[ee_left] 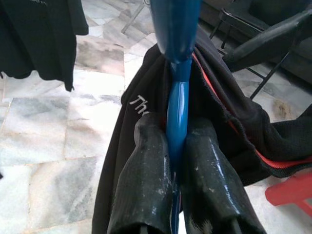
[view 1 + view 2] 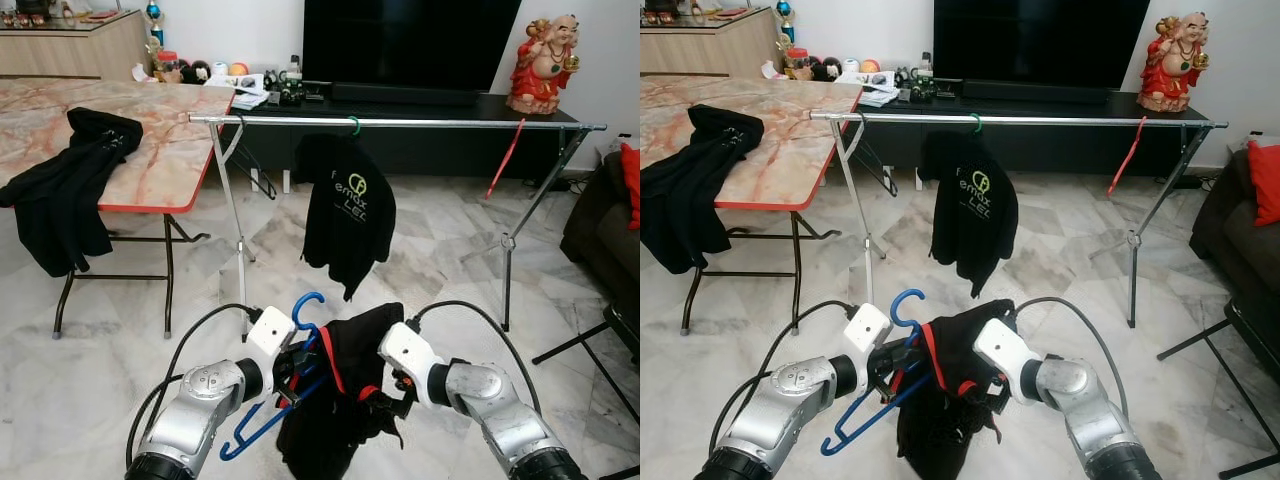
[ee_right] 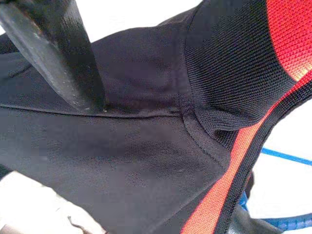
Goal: Hang hanger
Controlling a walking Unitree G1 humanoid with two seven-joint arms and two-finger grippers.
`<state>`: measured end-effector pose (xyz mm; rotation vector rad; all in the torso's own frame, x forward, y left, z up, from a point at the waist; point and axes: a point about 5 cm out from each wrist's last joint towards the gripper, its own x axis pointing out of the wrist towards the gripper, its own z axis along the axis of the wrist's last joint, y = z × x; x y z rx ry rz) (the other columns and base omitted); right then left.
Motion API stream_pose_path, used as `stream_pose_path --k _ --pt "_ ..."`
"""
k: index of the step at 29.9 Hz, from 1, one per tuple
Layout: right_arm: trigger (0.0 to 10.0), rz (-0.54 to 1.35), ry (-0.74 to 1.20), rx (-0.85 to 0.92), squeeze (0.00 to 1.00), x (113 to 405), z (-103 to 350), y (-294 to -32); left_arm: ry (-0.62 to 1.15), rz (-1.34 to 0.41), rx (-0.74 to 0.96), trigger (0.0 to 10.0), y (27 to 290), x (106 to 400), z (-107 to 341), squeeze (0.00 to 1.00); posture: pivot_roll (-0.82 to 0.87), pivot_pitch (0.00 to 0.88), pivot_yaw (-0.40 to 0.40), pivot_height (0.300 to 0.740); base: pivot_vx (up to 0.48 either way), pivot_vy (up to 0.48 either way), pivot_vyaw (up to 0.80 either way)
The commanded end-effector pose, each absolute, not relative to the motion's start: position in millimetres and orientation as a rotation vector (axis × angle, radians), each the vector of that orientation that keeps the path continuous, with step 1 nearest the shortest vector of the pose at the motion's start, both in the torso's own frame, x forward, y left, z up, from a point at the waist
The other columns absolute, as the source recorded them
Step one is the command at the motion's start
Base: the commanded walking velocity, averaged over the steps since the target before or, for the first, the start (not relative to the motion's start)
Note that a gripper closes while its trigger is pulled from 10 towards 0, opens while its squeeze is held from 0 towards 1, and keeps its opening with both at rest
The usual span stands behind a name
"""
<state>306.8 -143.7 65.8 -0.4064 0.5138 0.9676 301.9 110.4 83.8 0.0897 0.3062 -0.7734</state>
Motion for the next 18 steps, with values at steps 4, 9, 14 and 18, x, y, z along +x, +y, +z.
stream_pose_path --k 4,9,14,18 --pt "10.0 1.12 0.564 -0.337 1.0 291 60 -141 0.263 -0.769 0.089 10.0 111 306 92 0.0 0.11 0.008 -0.058 0.74 0.0 0.0 0.0" --pt "10.0 1.19 0.515 -0.257 1.0 287 67 -136 0.265 -0.773 0.089 10.0 110 305 92 0.0 0.11 0.012 -0.059 0.74 0.0 0.0 0.0" --pt "10.0 1.086 0.575 -0.408 1.0 295 60 -152 0.27 -0.776 0.091 10.0 110 305 91 0.0 0.11 0.011 -0.059 0.74 0.0 0.0 0.0" --pt "10.0 0.812 0.579 -0.494 0.0 312 59 -166 0.271 -0.769 0.09 10.0 111 305 91 0.0 0.11 0.014 -0.06 0.74 0.0 0.0 0.0"
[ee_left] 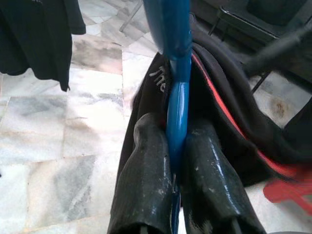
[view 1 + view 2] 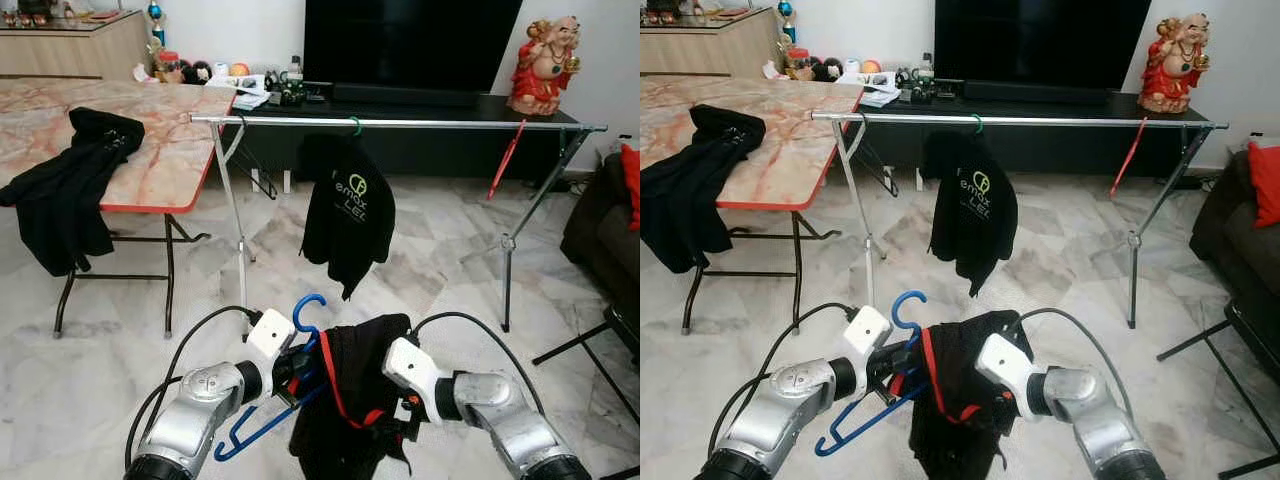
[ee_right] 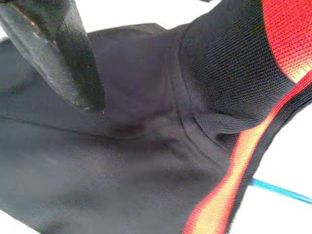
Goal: Hang hanger
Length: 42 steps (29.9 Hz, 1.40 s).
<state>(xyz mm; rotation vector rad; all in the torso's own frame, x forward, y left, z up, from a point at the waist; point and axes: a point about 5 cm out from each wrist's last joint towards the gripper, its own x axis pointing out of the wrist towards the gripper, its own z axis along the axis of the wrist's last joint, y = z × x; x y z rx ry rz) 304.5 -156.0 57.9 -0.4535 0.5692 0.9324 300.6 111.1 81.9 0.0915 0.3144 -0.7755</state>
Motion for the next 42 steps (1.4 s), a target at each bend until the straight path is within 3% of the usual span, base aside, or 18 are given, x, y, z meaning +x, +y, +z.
stream_pose_path --k 1,3,8,18,26,28,33,38,42 --pt "10.0 0.773 0.585 -0.504 0.0 313 58 -168 0.271 -0.767 0.09 10.0 111 305 91 0.0 0.11 0.014 -0.06 0.74 0.0 0.0 0.0" --pt "10.0 0.719 0.598 -0.428 0.0 310 53 -168 0.263 -0.746 0.073 10.0 113 306 91 0.0 0.11 0.016 -0.062 0.74 0.0 0.0 0.0" --pt "10.0 0.81 0.609 -0.322 0.0 293 40 -156 0.237 -0.711 0.02 10.0 113 310 95 0.0 0.11 0.017 -0.061 0.74 0.0 0.0 0.0" --pt "10.0 1.012 0.724 -0.35 0.0 266 17 -151 0.167 -0.665 -0.134 10.0 114 317 111 0.0 0.11 0.013 -0.064 0.74 0.0 0.0 0.0" --pt "10.0 0.842 0.601 -0.365 0.0 284 30 -159 0.176 -0.659 -0.094 10.0 118 316 108 0.0 0.11 0.009 -0.065 0.74 0.0 0.0 0.0" --pt "10.0 0.666 0.51 -0.347 0.0 301 47 -170 0.183 -0.663 -0.082 10.0 118 316 106 0.0 0.11 0.009 -0.065 0.74 0.0 0.0 0.0" --pt "10.0 0.564 0.227 -0.222 0.0 318 98 -177 0.204 -0.679 -0.042 10.0 120 314 101 0.0 0.1 0.008 -0.062 0.74 0.0 0.0 0.0" --pt "10.0 0.606 0.112 -0.232 0.0 329 134 -183 0.239 -0.75 0.053 10.0 120 307 93 0.0 0.09 0.006 -0.059 0.74 0.0 0.0 0.0" --pt "10.0 0.811 0.179 -0.365 0.0 329 134 -181 0.237 -0.793 0.133 10.0 122 304 89 0.0 0.09 0.002 -0.06 0.74 0.0 0.0 0.0"
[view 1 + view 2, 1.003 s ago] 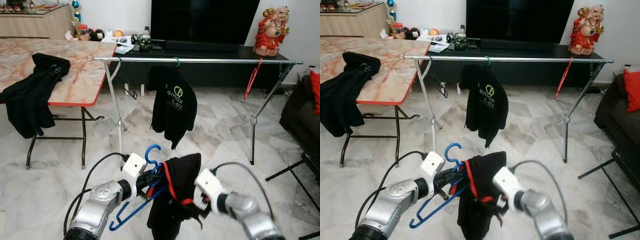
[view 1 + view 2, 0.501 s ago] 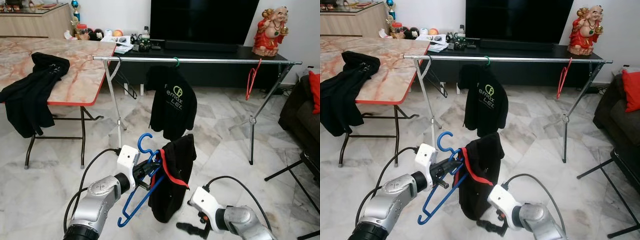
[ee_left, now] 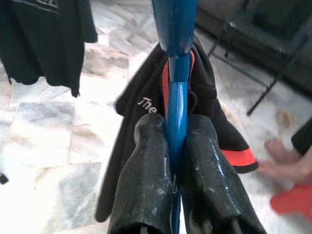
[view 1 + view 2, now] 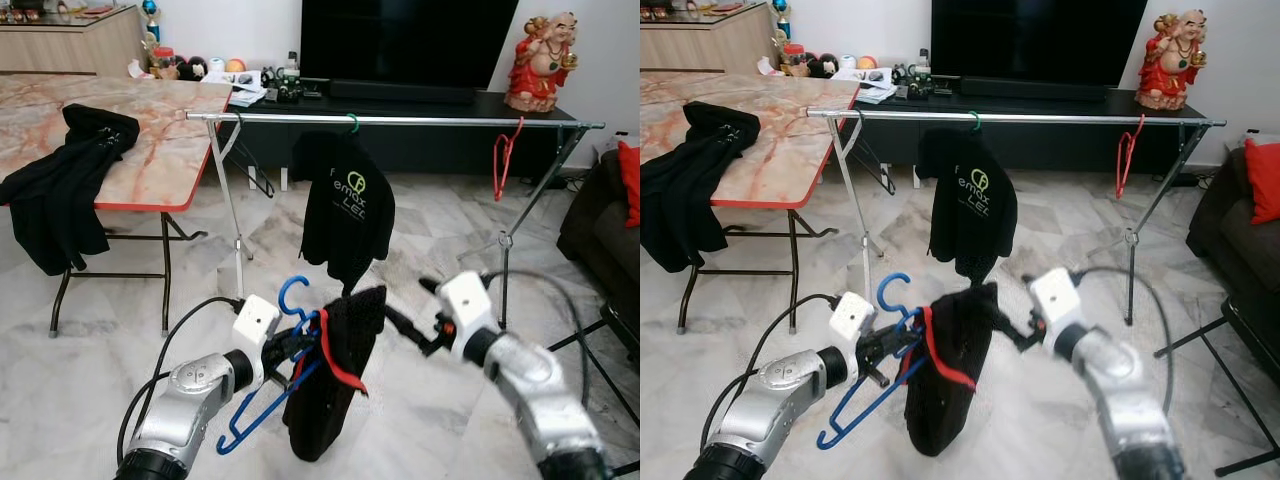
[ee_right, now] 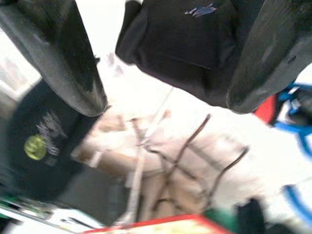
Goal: Hang hanger
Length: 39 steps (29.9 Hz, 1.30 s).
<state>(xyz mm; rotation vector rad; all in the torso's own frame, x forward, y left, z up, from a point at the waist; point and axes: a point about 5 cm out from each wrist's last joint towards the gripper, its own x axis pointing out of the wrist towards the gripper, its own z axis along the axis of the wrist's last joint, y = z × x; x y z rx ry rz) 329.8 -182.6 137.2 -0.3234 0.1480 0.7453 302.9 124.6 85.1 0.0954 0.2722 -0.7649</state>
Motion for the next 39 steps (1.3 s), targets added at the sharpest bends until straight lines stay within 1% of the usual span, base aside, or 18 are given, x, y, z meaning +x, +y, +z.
stream_pose_path --k 1,2,4,5,6,7,13,17,19,21,22,23,36,39 --pt "10.0 0.869 0.21 -0.4 0.0 328 134 -181 0.239 -0.806 0.151 10.0 123 302 89 0.0 0.09 0.002 -0.06 0.74 0.0 0.0 0.0" --pt "10.0 0.901 0.222 -0.411 0.0 328 134 -180 0.237 -0.813 0.156 10.0 124 302 89 0.0 0.09 0.001 -0.059 0.74 0.0 0.0 0.0" --pt "10.0 1.071 0.265 -0.444 0.0 323 136 -178 0.231 -0.844 0.192 10.0 125 299 88 0.0 0.09 0.0 -0.063 0.74 0.0 0.0 0.0" --pt "10.0 1.071 0.265 -0.444 0.0 323 136 -178 0.231 -0.844 0.192 10.0 125 299 88 0.0 0.09 0.0 -0.063 0.74 0.0 0.0 0.0" --pt "10.0 1.178 0.307 -0.467 0.0 320 137 -179 0.221 -0.881 0.231 10.0 124 296 87 0.0 0.09 0.0 -0.064 0.74 0.0 0.0 0.0" --pt "10.0 1.219 0.326 -0.466 0.0 319 137 -180 0.221 -0.903 0.236 10.0 124 294 87 0.0 0.09 0.0 -0.065 0.74 0.0 0.0 0.0" --pt "10.0 1.303 0.426 -0.514 0.0 323 131 -186 0.213 -0.999 0.265 10.0 121 286 89 0.0 0.09 0.0 -0.068 0.74 0.0 0.0 0.0" --pt "10.0 1.343 0.44 -0.505 0.0 326 130 -183 0.229 -1.068 0.292 10.0 120 280 89 0.0 0.1 0.0 -0.069 0.74 0.0 0.0 0.0" --pt "10.0 1.393 0.473 -0.525 0.0 324 127 -181 0.231 -1.091 0.308 10.0 121 279 91 0.0 0.1 0.0 -0.069 0.74 0.0 0.0 0.0" --pt "10.0 1.396 0.492 -0.538 0.0 324 124 -182 0.232 -1.088 0.312 10.0 122 280 92 0.0 0.1 0.0 -0.068 0.74 0.0 0.0 0.0" --pt "10.0 1.37 0.513 -0.584 0.0 327 116 -182 0.235 -1.112 0.322 10.0 122 280 96 0.0 0.11 0.0 -0.071 0.74 0.0 0.0 0.0" --pt "10.0 1.361 0.511 -0.585 0.0 328 116 -182 0.236 -1.116 0.324 10.0 122 279 97 0.0 0.11 0.0 -0.071 0.74 0.0 0.0 0.0" --pt "10.0 1.249 0.457 -0.549 0.0 337 103 -171 0.251 -1.203 0.345 10.0 114 271 104 0.0 0.12 0.0 -0.075 0.74 0.0 0.0 0.0" --pt "10.0 1.286 0.487 -0.533 0.0 334 98 -170 0.246 -1.223 0.357 10.0 112 270 107 0.0 0.13 0.0 -0.076 0.74 0.0 0.0 0.0"
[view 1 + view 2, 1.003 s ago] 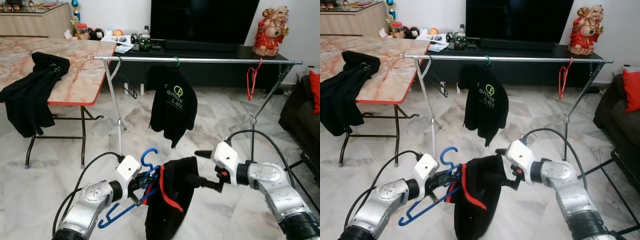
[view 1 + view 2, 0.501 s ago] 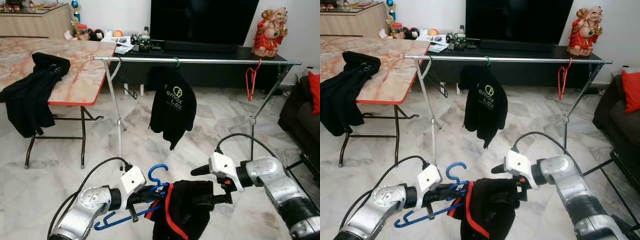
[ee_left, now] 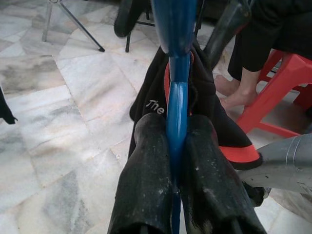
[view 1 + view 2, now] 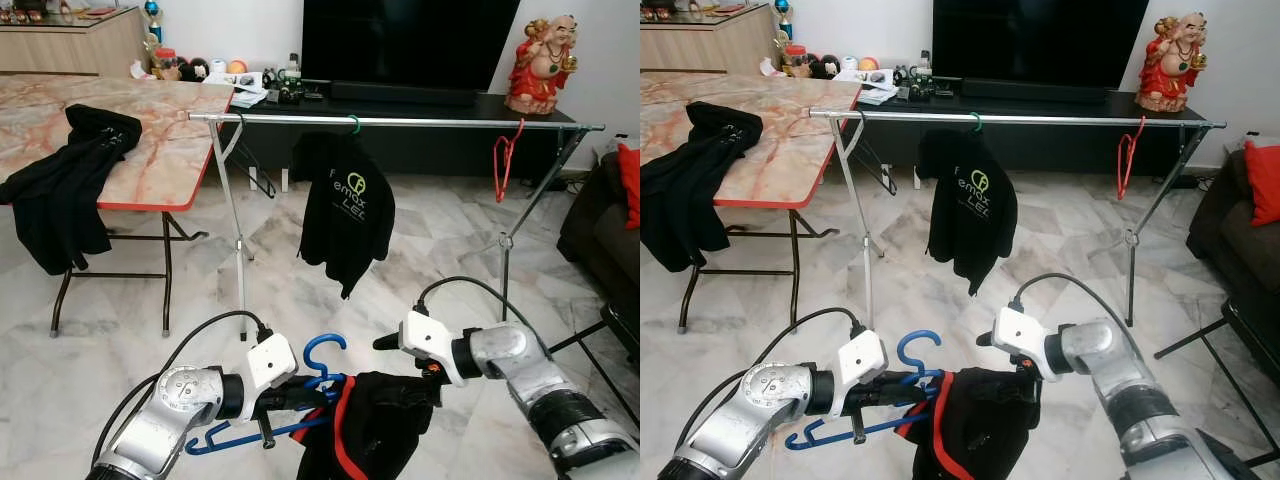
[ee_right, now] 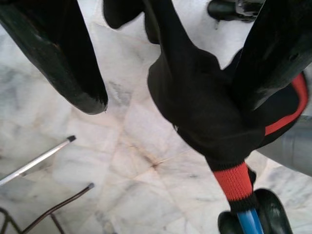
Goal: Hang hanger
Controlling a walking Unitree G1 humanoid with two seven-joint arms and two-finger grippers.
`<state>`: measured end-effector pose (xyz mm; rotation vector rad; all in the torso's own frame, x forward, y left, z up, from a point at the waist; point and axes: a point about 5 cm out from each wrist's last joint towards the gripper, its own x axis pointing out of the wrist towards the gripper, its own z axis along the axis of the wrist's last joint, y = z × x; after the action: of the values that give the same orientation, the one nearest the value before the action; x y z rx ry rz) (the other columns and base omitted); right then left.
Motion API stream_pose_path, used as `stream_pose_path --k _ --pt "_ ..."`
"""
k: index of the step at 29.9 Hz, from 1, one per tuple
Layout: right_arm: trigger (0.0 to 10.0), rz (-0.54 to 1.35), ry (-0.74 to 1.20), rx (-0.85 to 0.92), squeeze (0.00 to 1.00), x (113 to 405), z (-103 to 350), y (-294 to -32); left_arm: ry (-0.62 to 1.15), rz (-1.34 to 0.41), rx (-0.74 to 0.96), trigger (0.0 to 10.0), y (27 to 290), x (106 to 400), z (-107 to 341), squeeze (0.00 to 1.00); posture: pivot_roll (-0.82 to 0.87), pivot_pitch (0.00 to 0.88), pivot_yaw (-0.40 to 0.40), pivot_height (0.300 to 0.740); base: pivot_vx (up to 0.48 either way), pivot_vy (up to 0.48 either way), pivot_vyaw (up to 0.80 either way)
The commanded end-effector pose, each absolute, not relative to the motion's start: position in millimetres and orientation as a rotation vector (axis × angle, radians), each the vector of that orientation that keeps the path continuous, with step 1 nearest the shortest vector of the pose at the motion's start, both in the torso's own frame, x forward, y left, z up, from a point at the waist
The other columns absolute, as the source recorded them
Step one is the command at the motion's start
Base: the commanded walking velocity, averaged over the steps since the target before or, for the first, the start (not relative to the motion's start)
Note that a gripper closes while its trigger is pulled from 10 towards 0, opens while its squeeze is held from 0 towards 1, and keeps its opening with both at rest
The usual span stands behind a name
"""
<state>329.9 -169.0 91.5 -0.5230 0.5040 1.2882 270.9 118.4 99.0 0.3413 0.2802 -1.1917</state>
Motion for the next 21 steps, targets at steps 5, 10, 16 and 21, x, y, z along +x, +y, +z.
stream_pose_path --k 5,10,16,21 --pt "10.0 1.349 0.519 -0.469 0.0 328 91 -166 0.238 -1.232 0.366 10.0 109 271 111 0.0 0.13 0.0 -0.079 0.74 0.0 0.0 0.0" --pt "10.0 1.398 0.545 -0.41 0.0 324 88 -164 0.227 -1.246 0.376 10.0 106 270 114 0.0 0.14 0.0 -0.08 0.74 0.0 0.0 0.0" --pt "0.0 1.443 0.597 -0.37 0.0 319 83 -165 0.223 -1.249 0.38 10.0 104 271 117 0.0 0.14 0.0 -0.087 0.74 0.0 0.0 0.0" --pt "0.0 1.445 0.603 -0.36 0.0 318 82 -165 0.224 -1.244 0.381 10.0 104 272 117 0.0 0.15 0.0 -0.089 0.74 0.0 0.0 0.0"
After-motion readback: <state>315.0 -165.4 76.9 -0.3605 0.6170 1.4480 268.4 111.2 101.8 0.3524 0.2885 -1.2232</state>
